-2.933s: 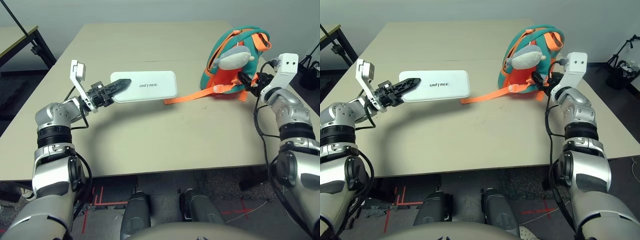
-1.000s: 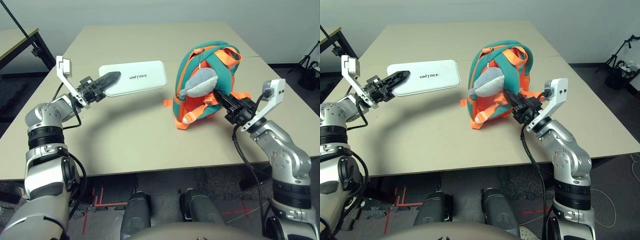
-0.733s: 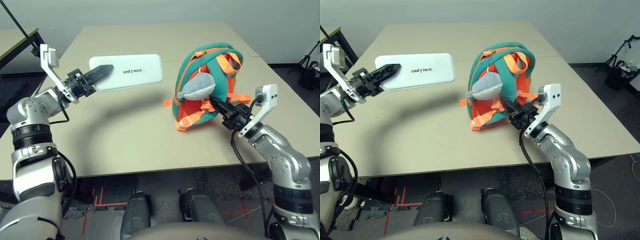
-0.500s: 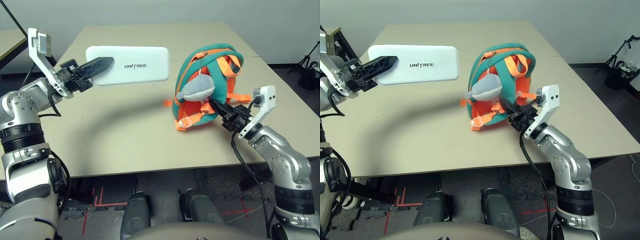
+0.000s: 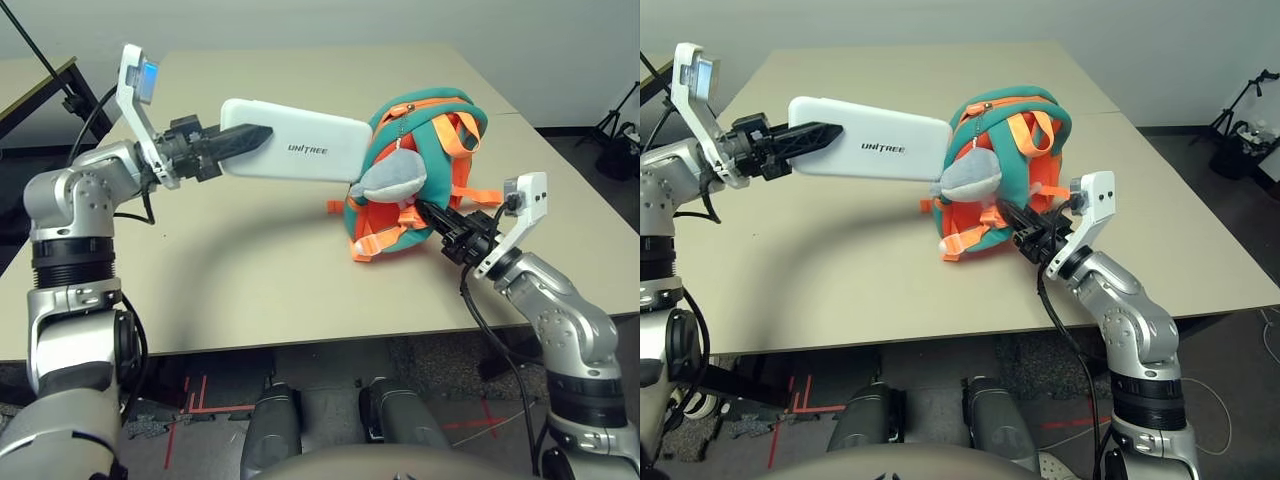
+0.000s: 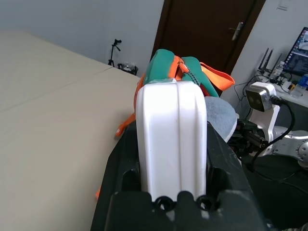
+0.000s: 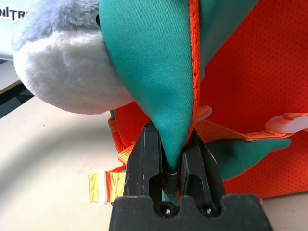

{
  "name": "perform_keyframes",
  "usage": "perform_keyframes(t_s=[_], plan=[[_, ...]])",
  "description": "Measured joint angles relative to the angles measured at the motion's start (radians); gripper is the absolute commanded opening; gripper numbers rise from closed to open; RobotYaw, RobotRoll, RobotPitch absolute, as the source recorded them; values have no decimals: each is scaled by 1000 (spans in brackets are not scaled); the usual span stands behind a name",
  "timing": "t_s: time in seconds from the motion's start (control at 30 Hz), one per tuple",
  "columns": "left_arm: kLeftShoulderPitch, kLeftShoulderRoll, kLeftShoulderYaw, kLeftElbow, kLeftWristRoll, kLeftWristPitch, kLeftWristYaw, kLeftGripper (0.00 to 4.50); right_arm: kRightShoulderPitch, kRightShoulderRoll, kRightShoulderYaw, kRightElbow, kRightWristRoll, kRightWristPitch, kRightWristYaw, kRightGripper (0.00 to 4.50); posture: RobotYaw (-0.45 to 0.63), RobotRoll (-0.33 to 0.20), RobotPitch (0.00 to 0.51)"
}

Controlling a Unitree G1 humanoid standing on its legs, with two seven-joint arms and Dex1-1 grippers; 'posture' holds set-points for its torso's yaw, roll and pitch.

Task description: Put the pencil case into the backpack and zip it.

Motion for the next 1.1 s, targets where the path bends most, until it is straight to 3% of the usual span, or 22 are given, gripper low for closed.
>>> perform_keyframes(t_s=[0.3,0.63,1.1], plan=[[-88,-125,-68,180,64,-113,-44,1408,16,1,1,0,-2,-19,3,143,-186,0,7],[-150,-182,-189,295,205,-272,-126,1402,32,0,6,-5,-2,-23,3,143,-205,0,10],[-213,-383,-192,499,321,-490,-78,1401,34,4,13,-6,-11,-39,2,142,-215,0,12]])
